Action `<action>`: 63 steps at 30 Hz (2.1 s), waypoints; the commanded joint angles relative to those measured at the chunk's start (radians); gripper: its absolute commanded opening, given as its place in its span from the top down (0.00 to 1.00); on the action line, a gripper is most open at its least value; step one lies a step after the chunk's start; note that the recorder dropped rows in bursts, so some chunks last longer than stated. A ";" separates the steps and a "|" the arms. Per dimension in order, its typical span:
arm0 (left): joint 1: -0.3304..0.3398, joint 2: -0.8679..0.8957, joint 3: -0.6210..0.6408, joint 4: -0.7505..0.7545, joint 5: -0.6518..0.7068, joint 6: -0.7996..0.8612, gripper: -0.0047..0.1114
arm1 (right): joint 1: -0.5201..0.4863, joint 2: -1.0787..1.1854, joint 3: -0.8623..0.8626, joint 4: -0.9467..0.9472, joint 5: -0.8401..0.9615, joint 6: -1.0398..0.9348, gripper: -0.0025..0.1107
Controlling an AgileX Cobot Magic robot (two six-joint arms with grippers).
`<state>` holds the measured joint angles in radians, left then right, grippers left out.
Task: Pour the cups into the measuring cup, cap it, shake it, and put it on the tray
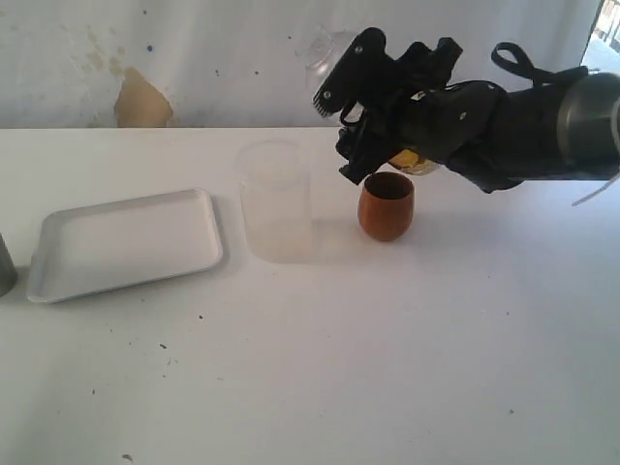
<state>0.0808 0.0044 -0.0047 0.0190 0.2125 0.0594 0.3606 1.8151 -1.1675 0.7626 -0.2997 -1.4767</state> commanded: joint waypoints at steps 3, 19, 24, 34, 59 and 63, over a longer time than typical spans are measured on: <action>-0.005 -0.004 0.005 0.004 -0.010 0.003 0.96 | -0.005 0.042 -0.023 -0.015 -0.069 -0.180 0.98; -0.005 -0.004 0.005 0.004 -0.010 0.003 0.96 | -0.006 0.115 -0.032 -0.002 -0.200 -0.500 0.98; -0.005 -0.004 0.005 0.004 -0.010 0.003 0.96 | -0.006 0.130 -0.058 0.006 -0.203 -0.500 0.98; -0.005 -0.004 0.005 0.004 -0.010 0.003 0.96 | -0.006 0.131 -0.080 0.002 -0.225 -0.620 0.98; -0.005 -0.004 0.005 0.004 -0.010 0.003 0.96 | -0.012 0.131 -0.082 -0.116 -0.270 -0.656 0.98; -0.005 -0.004 0.005 0.004 -0.010 0.003 0.96 | -0.012 0.131 -0.082 -0.152 -0.294 -0.656 0.98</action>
<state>0.0808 0.0044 -0.0047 0.0208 0.2125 0.0594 0.3584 1.9609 -1.2328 0.6535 -0.5103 -2.1175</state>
